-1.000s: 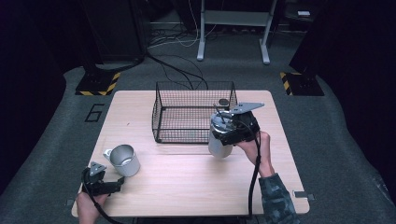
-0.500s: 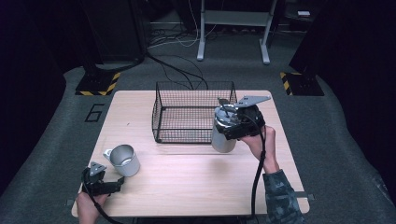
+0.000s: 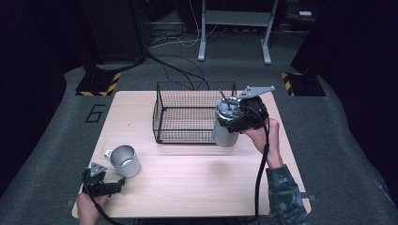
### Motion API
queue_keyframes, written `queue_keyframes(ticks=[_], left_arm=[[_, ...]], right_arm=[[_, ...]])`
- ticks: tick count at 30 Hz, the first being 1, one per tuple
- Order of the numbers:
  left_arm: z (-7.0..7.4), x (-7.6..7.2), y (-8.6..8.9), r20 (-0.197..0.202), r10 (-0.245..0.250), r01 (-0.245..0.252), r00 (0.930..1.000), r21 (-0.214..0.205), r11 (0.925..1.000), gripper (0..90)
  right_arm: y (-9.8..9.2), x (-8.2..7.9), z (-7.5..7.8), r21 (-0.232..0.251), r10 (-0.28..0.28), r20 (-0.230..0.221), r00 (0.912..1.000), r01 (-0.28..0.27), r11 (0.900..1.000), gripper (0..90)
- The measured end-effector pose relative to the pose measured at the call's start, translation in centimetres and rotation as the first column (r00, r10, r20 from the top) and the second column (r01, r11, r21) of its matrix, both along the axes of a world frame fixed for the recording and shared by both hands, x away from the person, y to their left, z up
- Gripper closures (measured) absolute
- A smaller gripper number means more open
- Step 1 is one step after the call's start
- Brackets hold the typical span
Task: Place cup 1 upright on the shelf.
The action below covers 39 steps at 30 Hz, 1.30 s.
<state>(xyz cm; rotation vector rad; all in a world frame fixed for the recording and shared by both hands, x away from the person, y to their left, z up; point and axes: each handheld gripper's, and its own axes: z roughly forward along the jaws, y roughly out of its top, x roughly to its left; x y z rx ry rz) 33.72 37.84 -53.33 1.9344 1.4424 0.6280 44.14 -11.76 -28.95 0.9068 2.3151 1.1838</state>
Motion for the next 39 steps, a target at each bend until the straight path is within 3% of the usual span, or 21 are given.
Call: queue_keyframes(ticks=[24,39], left_arm=[[0.0,0.0,0.0,-0.001,-0.001,0.001,1.0000,0.000,1.0000,0.5],[0.0,0.0,0.0,-0.001,-0.001,0.001,1.0000,0.000,1.0000,0.5]], right_arm=[[0.6,2.6,2.0,-0.011,-0.030,0.018,0.9994,0.030,0.9995,3.4],[1.9,4.3,2.7,-0.031,-0.049,0.021,0.9986,0.049,0.9983,3.4]])
